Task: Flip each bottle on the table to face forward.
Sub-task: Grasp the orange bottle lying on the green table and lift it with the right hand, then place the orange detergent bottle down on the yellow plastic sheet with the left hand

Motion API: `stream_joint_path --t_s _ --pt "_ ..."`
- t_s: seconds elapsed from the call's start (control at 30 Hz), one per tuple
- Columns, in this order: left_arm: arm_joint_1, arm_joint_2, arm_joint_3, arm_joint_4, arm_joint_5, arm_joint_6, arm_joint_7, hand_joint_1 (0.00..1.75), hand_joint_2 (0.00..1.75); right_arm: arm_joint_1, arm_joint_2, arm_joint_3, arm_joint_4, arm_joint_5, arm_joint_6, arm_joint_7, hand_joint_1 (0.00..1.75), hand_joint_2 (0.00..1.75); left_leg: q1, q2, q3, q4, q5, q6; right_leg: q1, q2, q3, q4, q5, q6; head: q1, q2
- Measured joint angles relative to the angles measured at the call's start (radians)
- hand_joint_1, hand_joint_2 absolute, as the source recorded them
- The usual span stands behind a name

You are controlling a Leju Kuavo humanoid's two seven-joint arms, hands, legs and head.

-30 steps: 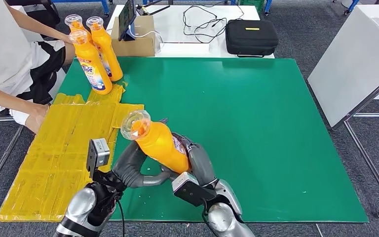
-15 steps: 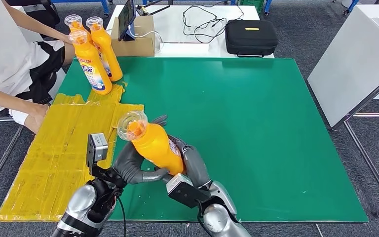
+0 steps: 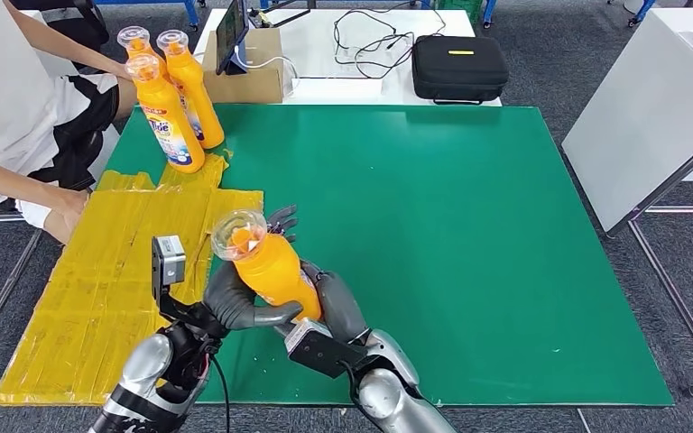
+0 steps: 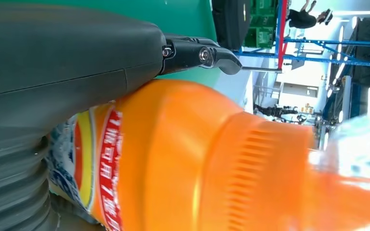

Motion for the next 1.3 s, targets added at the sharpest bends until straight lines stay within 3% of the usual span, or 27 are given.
stream_joint_path --t_s 0.47,0.5,0.63,0.67,1.3 --pt "0.0 0.002 -0.001 0.004 -0.038 0.029 -0.002 0.0 1.75 -0.016 0.0 0.008 0.067 -0.011 0.002 -0.003 1.75 1.75 0.0 0.001 0.0 0.0 0.0 0.0 0.0 0.0 -0.001 0.0 0.0 0.0 0.0 0.0" --pt "0.0 0.002 -0.001 0.004 -0.04 0.032 -0.004 0.06 1.75 -0.016 0.0 0.009 0.07 -0.012 0.002 -0.001 1.75 1.75 0.0 0.001 0.0 0.0 0.0 0.0 0.0 0.0 -0.001 0.0 0.0 0.0 0.0 0.0" --pt "0.0 0.002 -0.002 0.006 -0.048 0.04 -0.009 1.68 1.75 -0.016 0.0 0.009 0.08 -0.015 0.002 0.003 1.75 1.75 0.0 0.001 0.0 0.0 0.0 0.0 0.0 0.0 -0.001 0.0 0.0 0.0 0.0 0.0" --pt "0.0 0.002 -0.003 0.007 -0.051 0.041 -0.01 1.75 1.75 -0.016 -0.001 0.009 0.081 -0.015 0.002 0.004 1.75 1.75 0.0 0.001 0.0 0.0 0.0 0.0 0.0 0.0 -0.001 0.0 0.0 0.0 0.0 0.0" --pt "-0.002 0.002 -0.012 0.011 -0.092 0.049 -0.027 1.75 1.75 -0.009 -0.003 0.008 0.085 -0.016 -0.014 0.006 1.75 1.75 0.0 0.002 -0.001 0.0 0.0 0.0 0.0 0.0 -0.002 0.0 0.0 0.0 0.0 0.0"
